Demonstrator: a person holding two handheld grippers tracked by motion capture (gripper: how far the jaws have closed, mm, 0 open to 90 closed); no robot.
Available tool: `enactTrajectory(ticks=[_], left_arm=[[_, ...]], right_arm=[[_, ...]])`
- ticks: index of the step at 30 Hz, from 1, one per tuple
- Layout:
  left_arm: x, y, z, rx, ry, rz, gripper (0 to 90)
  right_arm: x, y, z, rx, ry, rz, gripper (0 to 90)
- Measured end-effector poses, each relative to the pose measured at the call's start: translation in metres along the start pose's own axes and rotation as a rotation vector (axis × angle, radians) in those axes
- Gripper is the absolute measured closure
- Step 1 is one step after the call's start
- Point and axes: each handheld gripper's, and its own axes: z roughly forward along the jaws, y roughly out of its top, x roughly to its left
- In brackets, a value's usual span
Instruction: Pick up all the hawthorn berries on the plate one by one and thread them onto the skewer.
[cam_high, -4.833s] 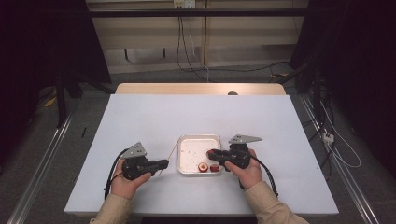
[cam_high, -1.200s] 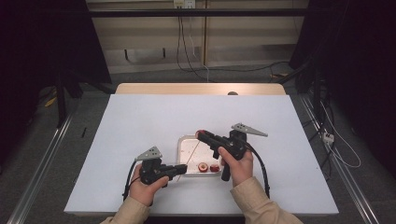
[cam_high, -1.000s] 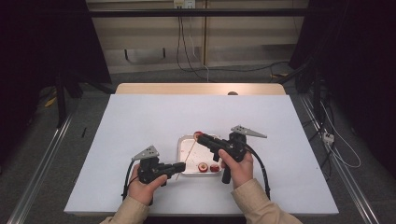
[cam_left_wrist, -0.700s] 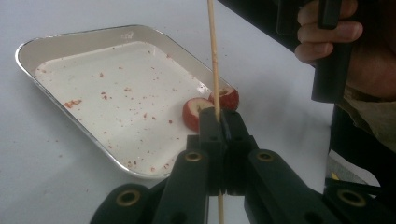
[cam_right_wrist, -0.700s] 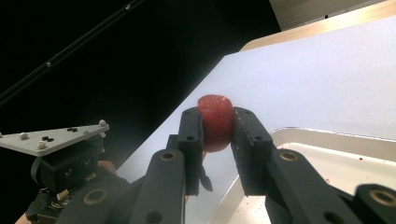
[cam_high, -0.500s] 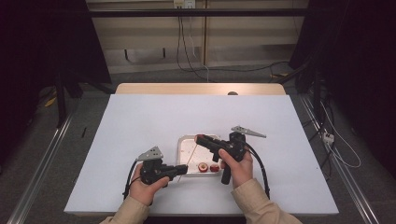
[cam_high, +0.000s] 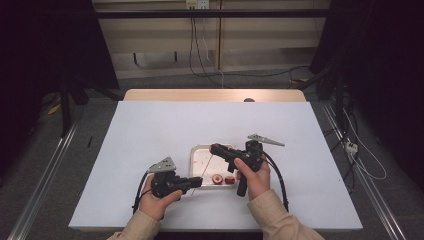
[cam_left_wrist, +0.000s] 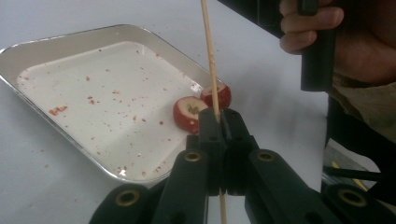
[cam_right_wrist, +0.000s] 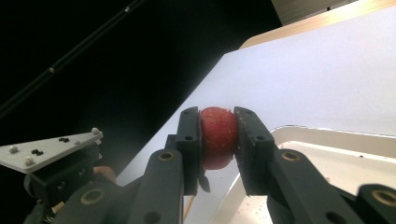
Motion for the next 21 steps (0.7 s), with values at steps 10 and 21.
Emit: enactTrajectory(ticks=[10,21], left_arm=[[-0.0022,0.0023,0.0017,-0.021,0.01,0.014,88.9],[-0.0038,0.0012,0.0034,-0.026,-0.001,0.016,89.1]], right_arm=[[-0.0039,0.0041,-0.0028,0.003,0.026,0.055,73.9],[0.0008,0.008,0.0015,-0.005,-0.005,0.015,74.1]])
